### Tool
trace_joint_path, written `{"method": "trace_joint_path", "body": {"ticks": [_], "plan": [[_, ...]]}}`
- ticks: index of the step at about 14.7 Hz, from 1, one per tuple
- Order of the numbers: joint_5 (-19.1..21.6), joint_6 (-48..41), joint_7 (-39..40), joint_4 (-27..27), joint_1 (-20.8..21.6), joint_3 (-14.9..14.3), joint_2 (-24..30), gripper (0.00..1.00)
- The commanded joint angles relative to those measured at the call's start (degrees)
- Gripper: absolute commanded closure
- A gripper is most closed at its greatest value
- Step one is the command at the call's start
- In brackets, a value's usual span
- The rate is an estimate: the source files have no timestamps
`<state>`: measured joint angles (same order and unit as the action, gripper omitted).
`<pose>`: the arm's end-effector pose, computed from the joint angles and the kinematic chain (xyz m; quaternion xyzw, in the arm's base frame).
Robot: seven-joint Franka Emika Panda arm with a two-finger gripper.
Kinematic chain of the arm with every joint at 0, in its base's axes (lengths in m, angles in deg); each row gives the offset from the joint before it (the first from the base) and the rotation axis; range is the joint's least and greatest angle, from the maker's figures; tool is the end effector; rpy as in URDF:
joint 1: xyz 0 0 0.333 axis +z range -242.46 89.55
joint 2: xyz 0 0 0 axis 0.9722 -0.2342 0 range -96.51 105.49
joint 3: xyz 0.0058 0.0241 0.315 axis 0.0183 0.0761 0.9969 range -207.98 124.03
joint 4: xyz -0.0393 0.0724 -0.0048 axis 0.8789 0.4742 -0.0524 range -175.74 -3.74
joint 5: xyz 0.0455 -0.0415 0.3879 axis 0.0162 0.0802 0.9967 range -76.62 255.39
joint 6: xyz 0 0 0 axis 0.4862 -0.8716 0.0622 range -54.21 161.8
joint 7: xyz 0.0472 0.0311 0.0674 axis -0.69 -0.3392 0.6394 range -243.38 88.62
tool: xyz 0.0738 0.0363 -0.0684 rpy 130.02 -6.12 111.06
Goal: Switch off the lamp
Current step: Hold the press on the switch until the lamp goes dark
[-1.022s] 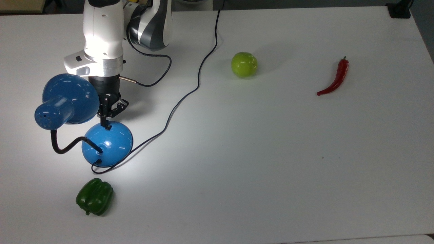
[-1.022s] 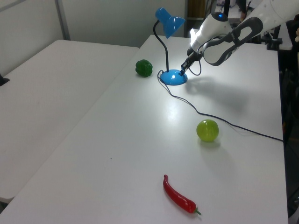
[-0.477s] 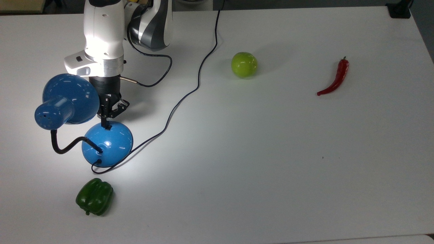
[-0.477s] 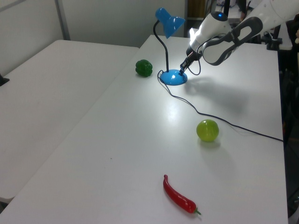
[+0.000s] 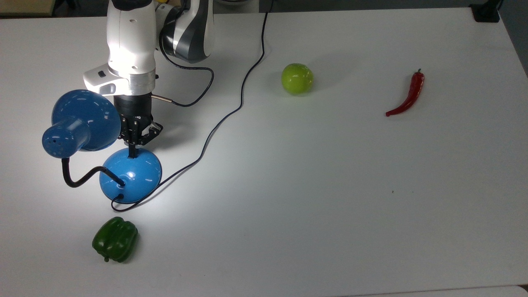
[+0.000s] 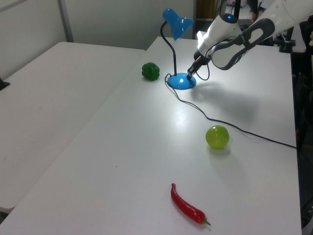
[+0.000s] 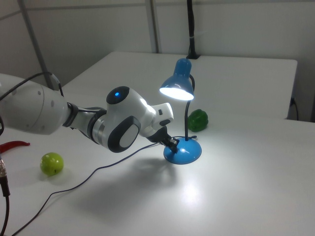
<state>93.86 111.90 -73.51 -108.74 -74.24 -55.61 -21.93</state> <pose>0.6610 -0.1228 0.3222 0.9617 -0.0719 0.2571 0.0628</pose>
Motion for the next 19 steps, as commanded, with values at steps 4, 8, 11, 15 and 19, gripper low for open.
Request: {"method": "trace_joint_path", "body": {"ticks": [4, 8, 11, 15, 19], "plan": [[0.10, 1.10, -0.35, -1.03, -1.17, 0.97, 0.49, 1.00], [0.10, 1.10, -0.35, -1.65, -1.34, 0.97, 0.75, 1.00], [0.01, 1.10, -0.35, -1.65, -1.61, 0.97, 0.75, 1.00], [0.01, 1.01, -0.09, -1.82, -1.87, 0.97, 0.58, 1.00], [0.01, 0.84, 0.17, -2.79, -2.13, 0.97, 0.58, 1.00]]}}
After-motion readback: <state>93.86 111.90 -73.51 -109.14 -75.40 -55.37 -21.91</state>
